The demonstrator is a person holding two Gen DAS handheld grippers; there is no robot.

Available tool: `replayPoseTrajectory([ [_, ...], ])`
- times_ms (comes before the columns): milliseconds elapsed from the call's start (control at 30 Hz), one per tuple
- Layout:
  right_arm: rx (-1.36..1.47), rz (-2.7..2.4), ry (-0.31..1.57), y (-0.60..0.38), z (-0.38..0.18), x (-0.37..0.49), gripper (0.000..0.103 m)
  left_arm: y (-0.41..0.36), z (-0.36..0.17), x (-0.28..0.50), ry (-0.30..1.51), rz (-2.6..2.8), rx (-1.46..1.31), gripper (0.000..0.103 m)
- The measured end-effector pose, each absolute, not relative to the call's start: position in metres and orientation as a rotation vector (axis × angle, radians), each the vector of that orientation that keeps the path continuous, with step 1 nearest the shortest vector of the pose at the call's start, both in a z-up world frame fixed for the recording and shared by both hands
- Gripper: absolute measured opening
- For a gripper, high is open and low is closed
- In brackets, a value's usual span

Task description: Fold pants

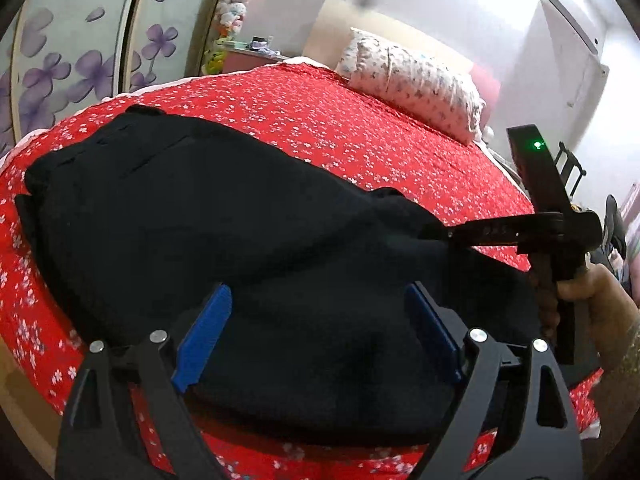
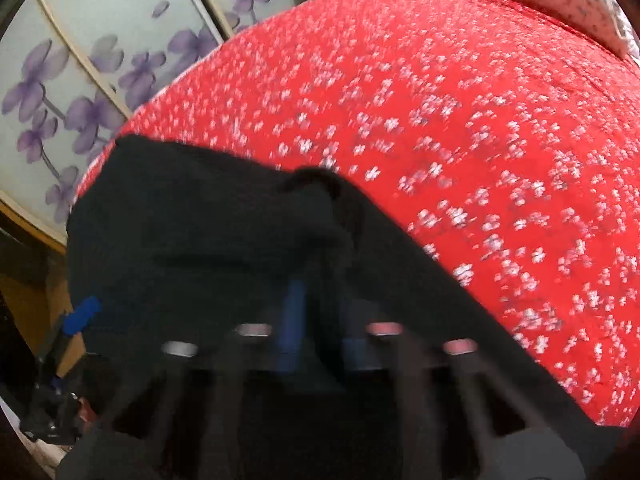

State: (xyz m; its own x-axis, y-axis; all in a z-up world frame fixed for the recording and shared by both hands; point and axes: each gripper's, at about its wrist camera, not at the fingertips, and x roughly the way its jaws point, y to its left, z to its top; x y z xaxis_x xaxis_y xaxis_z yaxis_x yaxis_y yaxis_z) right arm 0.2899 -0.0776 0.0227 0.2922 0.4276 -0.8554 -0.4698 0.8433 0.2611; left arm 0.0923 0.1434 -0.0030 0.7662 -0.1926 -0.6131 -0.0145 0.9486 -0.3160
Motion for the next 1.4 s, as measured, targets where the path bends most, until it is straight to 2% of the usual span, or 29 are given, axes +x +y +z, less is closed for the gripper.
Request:
replayPoseTrajectory([
  [133,-0.025,0.535,0.997,-0.083,0.045,0.296,0.003,0.145,-0.006,0.095,0.701,-0.101,-0.312,0.088],
  [233,-0.078,0.509,1.069,-0.078,0.020,0.304,0.004,0.145,-0.006,0.094,0.703,-0.096,-0.305,0.088],
  [300,-0.114,0.506,1.079,-0.074,0.010,0.301,0.009,0.145,-0.006,0.094,0.704,-0.095,-0.307,0.088],
  [333,-0.115,0.495,1.065,-0.077,0.015,0.298,0.015,0.145,-0.006,0.094,0.705,-0.096,-0.311,0.088],
  [400,-0.087,0.436,1.043,-0.092,0.027,0.294,0.055,0.147,-0.006,0.093,0.704,-0.098,-0.315,0.088],
  [433,-0.056,0.415,1.009,-0.104,0.036,0.289,0.057,0.147,-0.006,0.092,0.703,-0.099,-0.316,0.088],
  [567,0.210,0.494,0.978,-0.172,0.058,0.257,0.057,0.150,-0.005,0.092,0.696,-0.098,-0.341,0.089],
  [700,0.299,0.417,1.058,-0.222,0.031,0.236,0.056,0.149,-0.004,0.092,0.695,-0.083,-0.353,0.089],
  [733,0.290,0.349,1.067,-0.233,0.025,0.236,0.054,0.147,-0.004,0.092,0.697,-0.078,-0.347,0.089],
  [767,0.342,0.321,1.059,-0.255,0.018,0.232,0.035,0.147,-0.004,0.092,0.698,-0.072,-0.341,0.089],
  [800,0.432,0.305,1.051,-0.279,0.017,0.226,0.033,0.146,-0.004,0.092,0.700,-0.066,-0.335,0.089],
  [867,0.532,0.217,0.971,-0.318,0.029,0.200,0.034,0.145,-0.004,0.091,0.698,-0.062,-0.329,0.089],
  [967,0.551,0.037,0.757,-0.390,0.065,0.137,0.035,0.144,-0.004,0.090,0.694,-0.061,-0.318,0.089],
  [1100,0.766,-0.283,0.596,-0.509,0.072,0.048,0.035,0.142,-0.005,0.091,0.694,-0.059,-0.303,0.092],
  [1233,1.013,-0.479,0.554,-0.598,0.044,-0.026,0.035,0.141,-0.004,0.092,0.696,-0.048,-0.306,0.093],
  [1400,1.120,-0.468,0.585,-0.610,0.014,-0.044,0.035,0.140,-0.004,0.093,0.696,-0.019,-0.306,0.093],
])
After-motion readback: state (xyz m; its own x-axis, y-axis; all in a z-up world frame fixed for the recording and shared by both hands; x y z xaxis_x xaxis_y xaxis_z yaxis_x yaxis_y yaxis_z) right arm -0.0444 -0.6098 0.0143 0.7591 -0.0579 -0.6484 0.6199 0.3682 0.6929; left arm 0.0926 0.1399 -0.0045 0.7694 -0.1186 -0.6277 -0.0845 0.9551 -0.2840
